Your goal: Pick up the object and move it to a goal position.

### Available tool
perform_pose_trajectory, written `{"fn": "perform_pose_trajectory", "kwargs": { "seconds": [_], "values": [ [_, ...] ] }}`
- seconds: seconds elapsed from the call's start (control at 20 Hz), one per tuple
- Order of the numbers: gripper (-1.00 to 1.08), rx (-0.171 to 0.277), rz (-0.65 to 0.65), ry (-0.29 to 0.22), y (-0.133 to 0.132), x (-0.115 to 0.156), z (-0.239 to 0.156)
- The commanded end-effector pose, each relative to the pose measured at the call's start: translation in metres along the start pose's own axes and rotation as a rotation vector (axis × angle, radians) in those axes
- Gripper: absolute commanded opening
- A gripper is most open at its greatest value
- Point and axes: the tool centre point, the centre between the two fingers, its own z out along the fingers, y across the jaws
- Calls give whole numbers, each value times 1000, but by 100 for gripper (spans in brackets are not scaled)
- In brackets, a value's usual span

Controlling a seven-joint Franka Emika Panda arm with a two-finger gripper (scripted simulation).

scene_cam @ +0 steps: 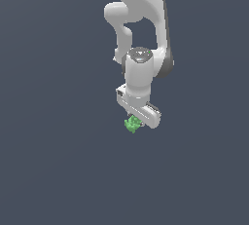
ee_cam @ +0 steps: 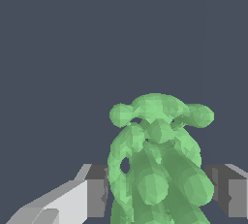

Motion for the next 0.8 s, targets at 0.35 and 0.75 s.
{"fn": "perform_pose_trajectory", "kwargs": {
  "seconds": [0.35, 0.75],
  "values": [
    [-100, 259, -62, 182, -107, -16, -145],
    [-100, 443, -106, 317, -157, -48, -260]
  ]
}}
